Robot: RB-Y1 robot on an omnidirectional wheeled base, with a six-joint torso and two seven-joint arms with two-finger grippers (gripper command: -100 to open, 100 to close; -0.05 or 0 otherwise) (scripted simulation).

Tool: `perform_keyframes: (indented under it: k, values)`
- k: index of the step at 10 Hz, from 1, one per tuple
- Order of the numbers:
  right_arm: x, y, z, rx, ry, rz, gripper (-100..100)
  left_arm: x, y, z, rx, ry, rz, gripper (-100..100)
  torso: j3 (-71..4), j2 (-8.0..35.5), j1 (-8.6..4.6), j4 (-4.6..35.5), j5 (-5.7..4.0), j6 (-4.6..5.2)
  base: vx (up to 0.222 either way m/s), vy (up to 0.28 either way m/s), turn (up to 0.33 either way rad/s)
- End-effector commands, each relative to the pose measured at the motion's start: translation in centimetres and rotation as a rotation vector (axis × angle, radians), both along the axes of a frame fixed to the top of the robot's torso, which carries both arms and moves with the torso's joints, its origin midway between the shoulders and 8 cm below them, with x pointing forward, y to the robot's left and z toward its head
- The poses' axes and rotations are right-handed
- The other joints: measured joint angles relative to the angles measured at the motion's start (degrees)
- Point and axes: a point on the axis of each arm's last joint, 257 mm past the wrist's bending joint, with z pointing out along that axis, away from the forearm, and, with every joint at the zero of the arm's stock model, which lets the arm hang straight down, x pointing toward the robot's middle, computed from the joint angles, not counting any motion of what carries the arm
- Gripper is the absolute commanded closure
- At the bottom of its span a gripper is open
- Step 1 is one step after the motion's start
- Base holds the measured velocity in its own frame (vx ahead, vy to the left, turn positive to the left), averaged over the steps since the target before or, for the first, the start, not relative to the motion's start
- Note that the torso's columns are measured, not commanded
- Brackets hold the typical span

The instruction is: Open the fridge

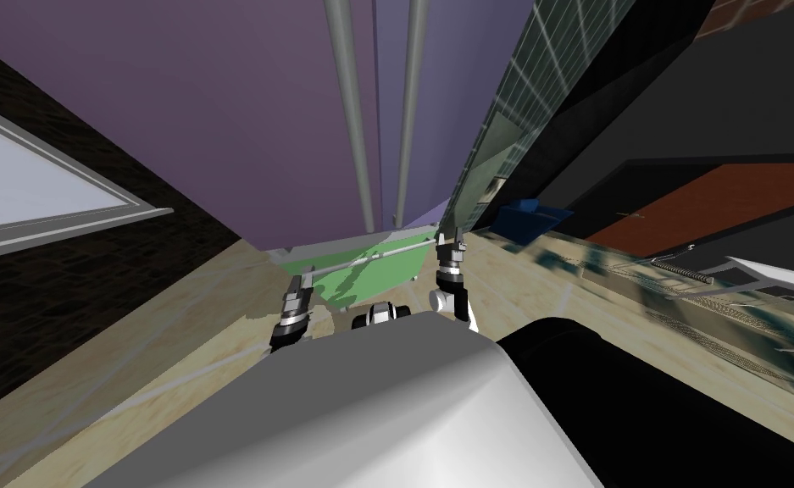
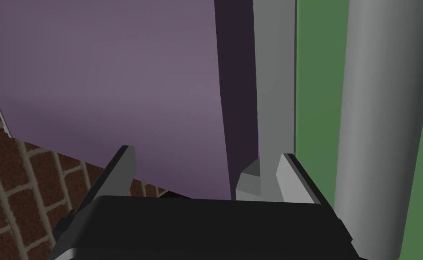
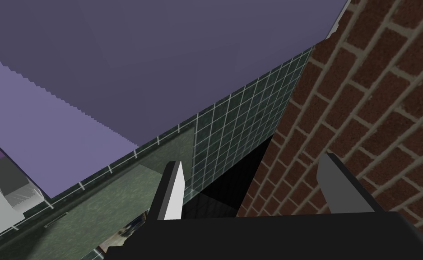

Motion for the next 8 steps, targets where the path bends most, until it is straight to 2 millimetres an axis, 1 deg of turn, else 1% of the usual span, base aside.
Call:
perform_keyframes:
  k: [1,3,4,6,7,8]
  values:
    - [0.0,0.0,0.0,0.000,0.000,0.000,0,-0.3,0.6,-1.8,-0.010,0.010,0.014,-100,0.04,0.05,0.01,0.02,0.01,0.00,0.075,-0.018,0.025]
    - [0.0,0.0,0.0,0.000,0.000,0.000,0,-0.5,1.0,-3.0,-0.017,0.026,0.023,-100,0.05,0.07,0.01,0.02,0.00,0.01,0.052,-0.016,0.011]
    - [0.0,0.0,0.0,0.000,0.000,0.000,0,-0.5,1.0,-3.1,-0.018,0.028,0.024,-100,0.07,0.09,0.02,0.03,0.01,0.00,0.035,-0.014,0.009]
    - [0.0,0.0,0.0,0.000,0.000,0.000,0,-1.0,1.4,-4.6,-0.030,0.037,0.037,-100,0.04,0.04,0.02,0.02,0.01,0.00,0.053,-0.014,0.023]
    - [0.0,0.0,0.0,0.000,0.000,0.000,0,-1.0,1.5,-4.7,-0.030,0.041,0.038,-100,-0.03,-0.12,0.07,-0.08,0.08,0.03,0.039,-0.018,0.021]
    - [0.0,0.0,0.0,0.000,0.000,0.000,0,-1.3,1.6,-5.5,-0.038,0.046,0.046,-100,-0.08,-0.23,0.14,-0.15,0.15,0.10,0.035,-0.019,0.017]
